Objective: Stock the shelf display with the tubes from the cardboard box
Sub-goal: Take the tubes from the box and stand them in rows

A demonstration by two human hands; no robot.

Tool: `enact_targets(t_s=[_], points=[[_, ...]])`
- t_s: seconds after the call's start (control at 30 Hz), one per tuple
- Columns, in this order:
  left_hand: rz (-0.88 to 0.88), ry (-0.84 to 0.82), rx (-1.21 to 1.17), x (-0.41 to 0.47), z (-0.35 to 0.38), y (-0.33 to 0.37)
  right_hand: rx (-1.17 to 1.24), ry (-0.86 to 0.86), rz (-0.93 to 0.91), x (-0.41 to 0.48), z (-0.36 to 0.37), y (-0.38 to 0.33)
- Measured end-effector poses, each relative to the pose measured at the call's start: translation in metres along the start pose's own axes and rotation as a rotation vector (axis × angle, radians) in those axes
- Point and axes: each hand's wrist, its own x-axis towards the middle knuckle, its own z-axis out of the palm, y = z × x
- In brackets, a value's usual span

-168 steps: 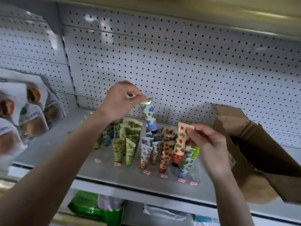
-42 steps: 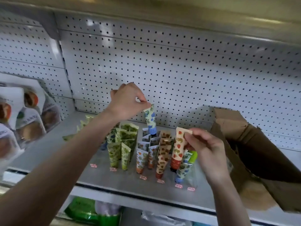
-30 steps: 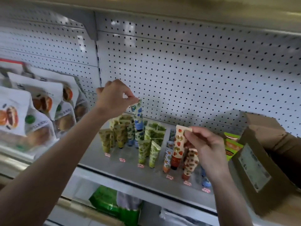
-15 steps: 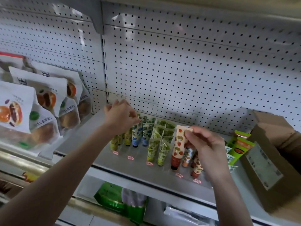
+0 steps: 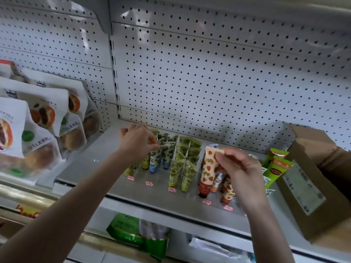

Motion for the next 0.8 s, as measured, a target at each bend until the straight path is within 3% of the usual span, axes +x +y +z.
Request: enact_targets(t_s=[0.3,0.47,0.8], points=[[0.0,-0.044,0.017,0.003,-0.005,0.0,0.008,0.017,-0.002,0.002,-0.003,0.001],[-0.007,0.014,-0.021,0.005,-0.009,0.011,0.011,0.026,-0.012,0.003,-0.009,0.0],[0.17,0.014,-0.215,0.021,-0.007,0.093,-0.025,0.136,-0.046,0.001,-0.058,-0.001]])
